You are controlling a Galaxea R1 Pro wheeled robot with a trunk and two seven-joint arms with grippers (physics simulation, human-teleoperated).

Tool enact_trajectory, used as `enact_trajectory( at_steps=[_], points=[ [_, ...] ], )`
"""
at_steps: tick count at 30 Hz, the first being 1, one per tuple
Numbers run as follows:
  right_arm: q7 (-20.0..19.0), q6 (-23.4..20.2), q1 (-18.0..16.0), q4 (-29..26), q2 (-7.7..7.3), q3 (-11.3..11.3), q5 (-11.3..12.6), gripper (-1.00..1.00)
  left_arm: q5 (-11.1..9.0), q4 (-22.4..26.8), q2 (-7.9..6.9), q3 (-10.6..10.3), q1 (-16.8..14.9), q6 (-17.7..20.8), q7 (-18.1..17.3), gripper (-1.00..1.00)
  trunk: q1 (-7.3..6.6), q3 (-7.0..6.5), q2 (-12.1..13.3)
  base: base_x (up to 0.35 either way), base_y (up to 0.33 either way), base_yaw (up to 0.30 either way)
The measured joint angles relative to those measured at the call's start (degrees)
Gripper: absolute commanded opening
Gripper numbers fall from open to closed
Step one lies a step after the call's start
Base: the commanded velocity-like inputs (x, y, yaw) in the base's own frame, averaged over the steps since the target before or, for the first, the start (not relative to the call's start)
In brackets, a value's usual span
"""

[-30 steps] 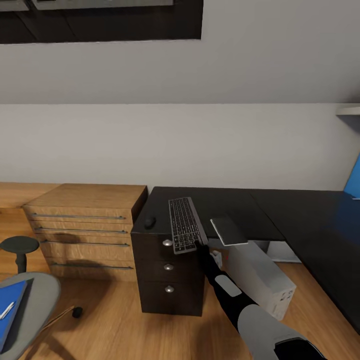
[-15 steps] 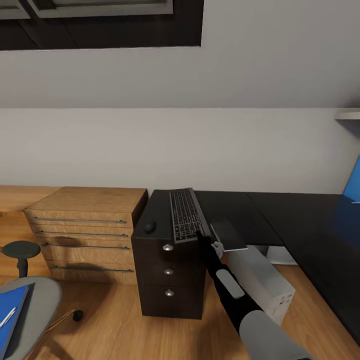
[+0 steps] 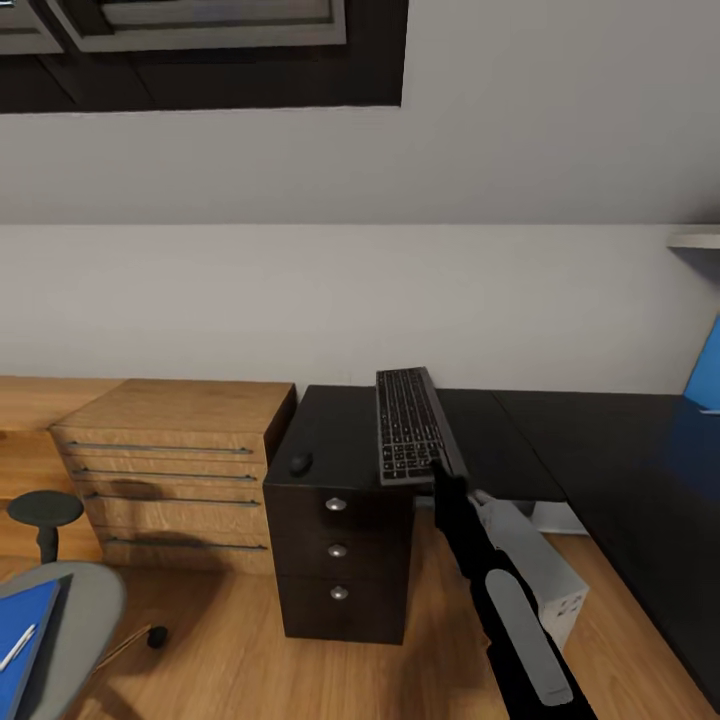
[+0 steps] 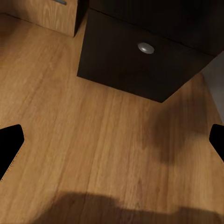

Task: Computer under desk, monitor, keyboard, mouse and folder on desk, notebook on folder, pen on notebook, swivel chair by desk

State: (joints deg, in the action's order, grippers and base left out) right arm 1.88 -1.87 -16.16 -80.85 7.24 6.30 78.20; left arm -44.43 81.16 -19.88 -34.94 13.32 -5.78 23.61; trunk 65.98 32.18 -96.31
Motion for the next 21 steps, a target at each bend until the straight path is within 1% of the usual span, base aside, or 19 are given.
enact_trajectory(
  at_steps=[2,4,8,10,15,19,21],
  points=[
    [0.89,-0.04,2.14,-3.78,-0.07,-0.01,0.12,-1.0,-0.02,0.0,0.0,0.29,0.0,0.03,0.03,1.0,-0.44,-0.36,0.81,0.0,0.0,0.0],
    [1.35,-0.09,3.42,-5.77,-0.12,-0.04,0.19,-1.0,-0.03,0.0,-0.01,0.47,-0.01,0.06,0.01,1.0,-0.88,-0.72,1.61,0.0,0.0,0.0],
    [1.8,-0.2,4.48,-7.33,-0.2,-0.16,0.23,-1.0,-0.04,0.0,0.02,0.44,-0.01,0.14,-0.03,1.0,-1.75,-1.43,3.22,-0.009,0.0,0.0],
    [1.97,-0.17,4.68,-7.64,-0.24,-0.19,0.24,-1.0,-0.01,0.0,0.02,0.45,-0.01,0.13,-0.03,1.0,-2.18,-1.79,4.02,-0.137,-0.003,0.0],
    [1.97,0.01,4.77,-7.74,-0.29,-0.2,0.29,-1.0,0.12,-0.01,0.04,0.65,-0.01,0.02,0.03,1.0,-3.26,-2.69,6.03,-0.257,-0.058,0.0],
    [2.03,0.13,4.76,-7.81,-0.24,-0.3,0.32,-1.0,0.13,-0.01,0.06,0.62,-0.01,-0.01,0.04,1.0,-4.14,-3.41,7.63,-0.313,-0.134,0.0],
    [2.24,-0.02,4.79,-7.84,-0.31,-1.04,1.13,-1.0,0.31,0.06,0.07,0.55,-0.01,-0.02,0.04,1.0,-4.58,-3.77,8.43,-0.298,-0.211,0.0]
  ],
)
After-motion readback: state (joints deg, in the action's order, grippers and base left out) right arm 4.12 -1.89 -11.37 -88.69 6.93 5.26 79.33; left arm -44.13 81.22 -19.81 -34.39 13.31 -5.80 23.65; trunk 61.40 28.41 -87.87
